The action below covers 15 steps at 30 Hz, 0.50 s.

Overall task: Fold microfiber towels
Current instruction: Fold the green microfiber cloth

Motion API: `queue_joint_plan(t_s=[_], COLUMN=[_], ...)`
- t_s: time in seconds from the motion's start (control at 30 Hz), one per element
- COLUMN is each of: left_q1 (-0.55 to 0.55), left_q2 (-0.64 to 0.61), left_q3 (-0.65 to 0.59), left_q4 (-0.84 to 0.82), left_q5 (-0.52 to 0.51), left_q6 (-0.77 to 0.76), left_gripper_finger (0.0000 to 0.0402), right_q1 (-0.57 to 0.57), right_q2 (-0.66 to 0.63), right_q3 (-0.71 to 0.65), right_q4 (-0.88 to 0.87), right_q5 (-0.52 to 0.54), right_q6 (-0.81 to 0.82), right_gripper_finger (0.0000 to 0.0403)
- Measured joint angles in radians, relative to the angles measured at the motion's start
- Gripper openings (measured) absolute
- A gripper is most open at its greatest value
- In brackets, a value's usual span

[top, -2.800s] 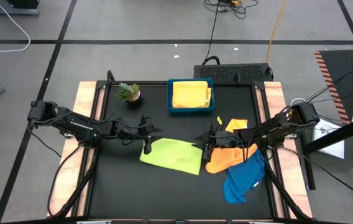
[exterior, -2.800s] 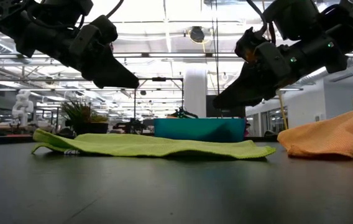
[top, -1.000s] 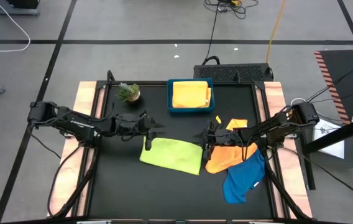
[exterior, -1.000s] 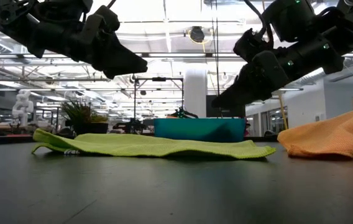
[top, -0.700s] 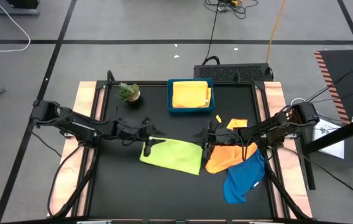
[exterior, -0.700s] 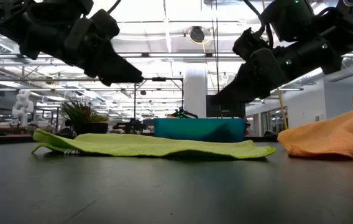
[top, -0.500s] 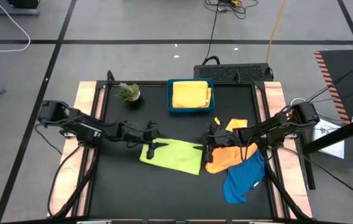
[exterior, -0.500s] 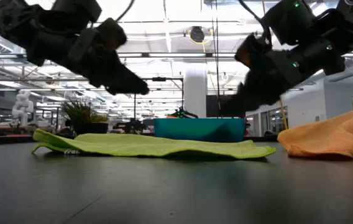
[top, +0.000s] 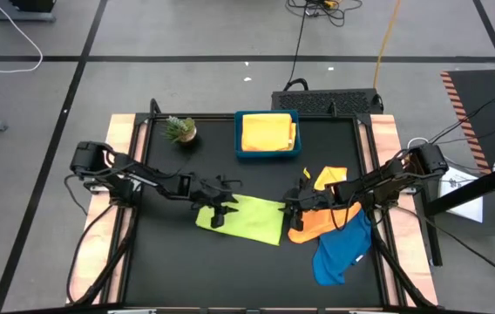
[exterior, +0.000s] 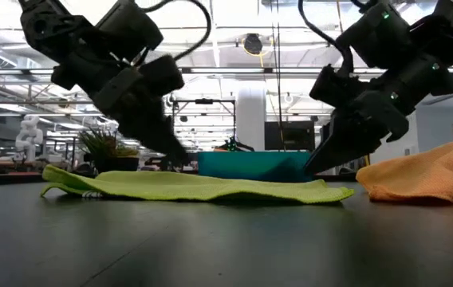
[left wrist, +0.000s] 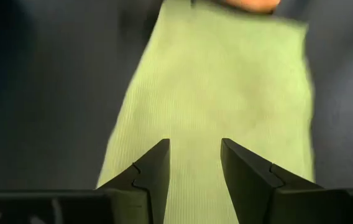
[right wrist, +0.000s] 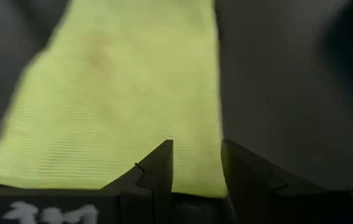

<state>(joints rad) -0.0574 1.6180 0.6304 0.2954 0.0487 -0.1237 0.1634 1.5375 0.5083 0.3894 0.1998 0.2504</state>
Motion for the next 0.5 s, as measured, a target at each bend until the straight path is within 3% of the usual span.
queue_joint_plan(t_s=[0.2, 0.5], left_q1=[0.0, 0.0], left_q2=[0.0, 0.0], left_q3=[0.0, 0.0], left_q4=[-0.154, -0.222], left_q5=[-0.097, -0.225], left_q6=[-0.034, -0.069], left_gripper_finger=[0.0145, 0.0145], right_q1=[-0.034, -0.112], right_q2=[0.0, 0.0], right_q3=[0.0, 0.0], right_q4=[-0.038, -0.035], right_q5=[0.04, 0.115], right_q6=[0.0, 0.02], right_gripper_finger=[0.0125, 0.0125])
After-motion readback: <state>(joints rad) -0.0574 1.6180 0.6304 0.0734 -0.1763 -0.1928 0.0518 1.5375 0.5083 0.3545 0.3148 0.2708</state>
